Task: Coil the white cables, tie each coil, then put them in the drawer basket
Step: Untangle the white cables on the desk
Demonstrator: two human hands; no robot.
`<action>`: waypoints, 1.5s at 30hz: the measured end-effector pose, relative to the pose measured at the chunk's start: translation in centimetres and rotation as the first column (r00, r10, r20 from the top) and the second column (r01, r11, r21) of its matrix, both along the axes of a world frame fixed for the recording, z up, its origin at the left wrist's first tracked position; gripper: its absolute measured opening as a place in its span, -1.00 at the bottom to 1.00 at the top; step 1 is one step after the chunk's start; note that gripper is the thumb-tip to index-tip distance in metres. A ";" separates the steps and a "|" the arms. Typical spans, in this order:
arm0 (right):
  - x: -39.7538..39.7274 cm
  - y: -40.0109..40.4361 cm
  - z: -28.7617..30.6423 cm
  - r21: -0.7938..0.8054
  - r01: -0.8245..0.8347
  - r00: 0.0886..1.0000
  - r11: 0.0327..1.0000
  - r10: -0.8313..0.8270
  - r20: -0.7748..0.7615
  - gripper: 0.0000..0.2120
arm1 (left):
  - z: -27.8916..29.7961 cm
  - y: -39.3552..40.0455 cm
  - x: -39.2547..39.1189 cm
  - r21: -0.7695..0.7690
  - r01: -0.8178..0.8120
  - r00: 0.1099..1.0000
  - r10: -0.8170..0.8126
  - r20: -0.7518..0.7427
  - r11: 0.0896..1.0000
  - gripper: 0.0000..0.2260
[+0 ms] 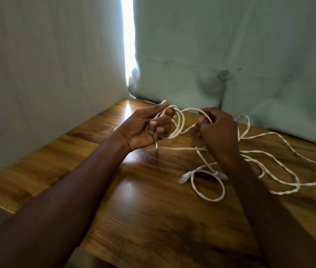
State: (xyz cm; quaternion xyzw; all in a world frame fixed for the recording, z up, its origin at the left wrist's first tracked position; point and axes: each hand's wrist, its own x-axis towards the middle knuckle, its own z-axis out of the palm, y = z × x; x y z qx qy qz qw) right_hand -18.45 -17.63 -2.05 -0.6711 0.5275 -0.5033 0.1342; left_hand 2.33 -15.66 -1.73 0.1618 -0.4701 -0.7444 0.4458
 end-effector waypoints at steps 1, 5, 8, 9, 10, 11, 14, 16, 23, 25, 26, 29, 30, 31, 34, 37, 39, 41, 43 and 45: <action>0.1 0.1 -0.1 -0.007 -0.005 0.999 1.000 0.005 -0.032 -0.71 | -0.1 0.0 0.0 -0.007 0.029 0.999 -0.029 0.022 1.000 -0.71; 0.9 1.1 0.7 0.019 -0.098 0.978 0.995 0.093 0.187 -0.56 | -0.2 0.3 0.0 -0.046 0.082 0.990 -0.076 0.120 0.996 -0.71; 0.9 2.2 2.2 0.048 -0.514 0.582 0.857 0.307 0.753 -0.63 | -0.2 0.2 -0.2 -0.084 0.015 0.989 -0.002 0.146 0.996 -0.73; 0.8 2.4 2.4 0.007 -0.618 0.451 0.786 0.348 0.822 -0.70 | -0.3 0.0 -0.3 -0.091 -0.017 0.988 0.030 0.150 0.996 -0.74; 0.7 2.4 2.4 -0.019 -0.668 0.418 0.744 0.396 0.818 -0.77 | -0.3 -0.1 -0.4 -0.097 -0.043 0.987 0.057 0.148 0.994 -0.75; 0.6 2.4 2.4 -0.021 -0.667 0.462 0.745 0.436 0.772 -0.84 | -0.3 -0.3 -0.4 -0.104 -0.072 0.985 0.087 0.147 0.992 -0.76; 0.7 2.4 2.0 -0.022 -0.584 0.596 0.812 0.447 0.666 -0.88 | -0.7 -1.1 -0.5 -0.120 -0.227 0.947 0.248 0.205 0.966 -0.79; 0.8 2.6 2.1 -0.043 -0.619 0.557 0.784 0.477 0.680 -0.85 | -1.3 -1.9 -0.1 -0.186 -0.367 0.867 0.408 0.287 0.911 -0.74; 1.4 4.0 2.9 0.044 -0.697 0.618 0.716 0.568 0.544 -0.49 | -1.9 -2.2 -0.3 -0.468 -0.594 0.572 0.752 0.326 0.655 -0.70; 0.9 4.3 3.2 0.108 -0.718 0.666 0.687 0.635 0.392 -0.51 | -2.0 -2.6 0.1 -0.487 -0.667 0.506 0.822 0.259 0.564 -0.75; 0.7 4.3 3.1 0.152 -0.702 0.709 0.696 0.662 0.244 -0.52 | -1.9 -2.8 0.6 -0.470 -0.688 0.507 0.830 0.234 0.553 -0.76; 0.6 3.4 2.0 0.146 -0.499 0.815 0.854 0.520 -0.257 -0.55 | -1.1 -2.2 2.0 -0.347 -0.541 0.689 0.640 0.339 0.766 -0.74; 0.8 3.0 1.5 0.107 -0.447 0.829 0.888 0.456 -0.322 -0.54 | -1.0 -1.6 2.0 -0.294 -0.446 0.733 0.533 0.423 0.845 -0.74; 0.9 2.6 1.0 0.067 -0.412 0.843 0.909 0.408 -0.350 -0.53 | -1.0 -1.1 1.9 -0.265 -0.385 0.734 0.467 0.493 0.884 -0.74; 1.0 1.7 0.2 0.008 -0.344 0.885 0.939 0.327 -0.330 -0.44 | -1.2 -0.8 1.5 -0.358 -0.453 0.595 0.576 0.560 0.817 -0.65; 0.8 1.3 -0.2 0.013 -0.281 0.881 0.960 0.263 -0.393 -0.51 | -1.6 -1.2 1.3 -0.690 -0.521 0.084 0.834 0.545 0.503 -0.62; 1.0 1.6 -0.2 0.036 -0.249 0.857 0.968 0.238 -0.457 -0.56 | -1.6 -0.9 1.1 -0.863 -0.438 -0.278 0.874 0.398 0.254 -0.69; 1.4 2.3 0.0 0.066 -0.245 0.856 0.967 0.248 -0.453 -0.53 | -1.5 -0.4 0.8 -0.912 -0.401 -0.386 0.887 0.255 0.087 -0.74; 2.2 3.1 0.2 0.073 -0.321 0.883 0.944 0.327 -0.337 -0.55 | -1.7 -0.3 0.7 -0.931 -0.366 -0.410 0.898 0.159 -0.002 -0.72; 3.2 4.1 0.5 0.059 -0.455 0.868 0.888 0.458 -0.190 -0.61 | -2.1 -0.4 0.5 -0.960 -0.272 -0.382 0.923 0.044 -0.066 -0.67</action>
